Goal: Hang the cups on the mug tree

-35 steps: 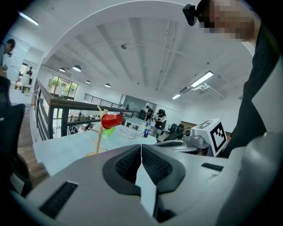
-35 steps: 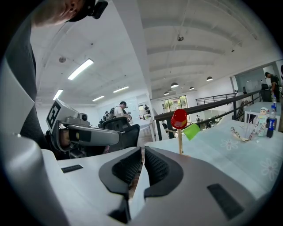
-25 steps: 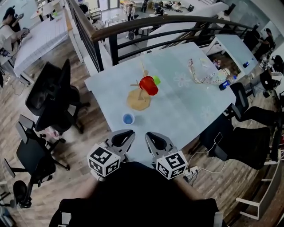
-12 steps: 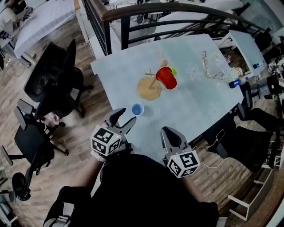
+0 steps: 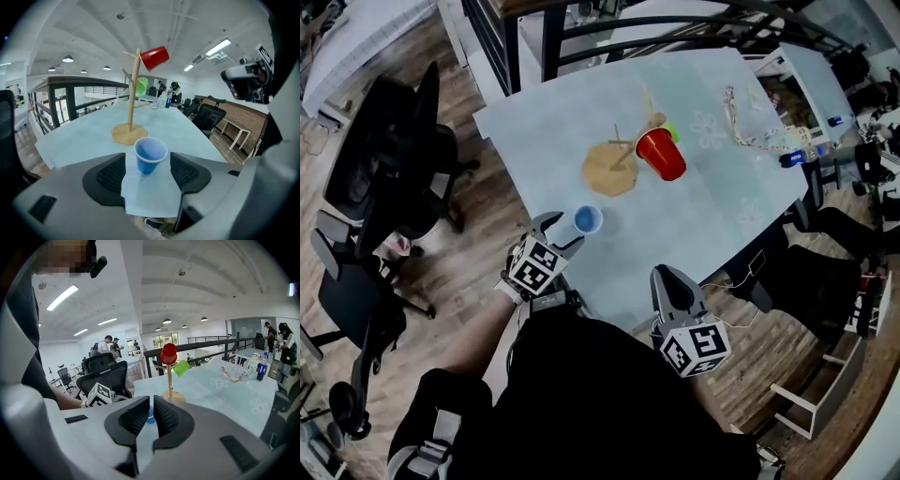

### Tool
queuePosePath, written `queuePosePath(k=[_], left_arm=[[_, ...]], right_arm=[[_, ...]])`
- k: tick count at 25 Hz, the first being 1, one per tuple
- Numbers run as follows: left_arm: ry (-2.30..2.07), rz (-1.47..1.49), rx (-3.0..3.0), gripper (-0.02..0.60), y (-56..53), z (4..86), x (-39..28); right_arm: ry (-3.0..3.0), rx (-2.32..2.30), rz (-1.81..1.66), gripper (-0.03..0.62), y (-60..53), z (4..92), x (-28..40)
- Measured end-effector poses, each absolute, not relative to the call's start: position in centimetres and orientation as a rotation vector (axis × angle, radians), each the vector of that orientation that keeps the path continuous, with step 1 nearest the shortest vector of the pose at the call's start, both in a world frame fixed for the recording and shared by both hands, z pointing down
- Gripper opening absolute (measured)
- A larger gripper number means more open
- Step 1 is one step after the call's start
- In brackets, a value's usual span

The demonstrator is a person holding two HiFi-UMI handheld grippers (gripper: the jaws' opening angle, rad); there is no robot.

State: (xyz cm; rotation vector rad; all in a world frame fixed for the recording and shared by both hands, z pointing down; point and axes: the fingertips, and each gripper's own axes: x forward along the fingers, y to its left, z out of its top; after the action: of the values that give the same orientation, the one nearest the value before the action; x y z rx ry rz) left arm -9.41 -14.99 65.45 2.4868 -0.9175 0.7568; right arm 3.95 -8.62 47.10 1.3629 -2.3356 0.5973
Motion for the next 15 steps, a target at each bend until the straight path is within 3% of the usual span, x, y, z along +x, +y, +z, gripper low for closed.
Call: queuePosePath(k=[5,15], left_arm=[[-0.821,0.934,2.508,0.287,-14.5,71.2,-8.9],[-0.826,1.038,2.489,0.286,-16.5,73.6,-6.9]], right_arm=[[-2.282,1.406,0.628,0.048,-8.4,48.0,4.1],[-2.196,1.491,0.660,0.048,-7.4,48.5,5.0]])
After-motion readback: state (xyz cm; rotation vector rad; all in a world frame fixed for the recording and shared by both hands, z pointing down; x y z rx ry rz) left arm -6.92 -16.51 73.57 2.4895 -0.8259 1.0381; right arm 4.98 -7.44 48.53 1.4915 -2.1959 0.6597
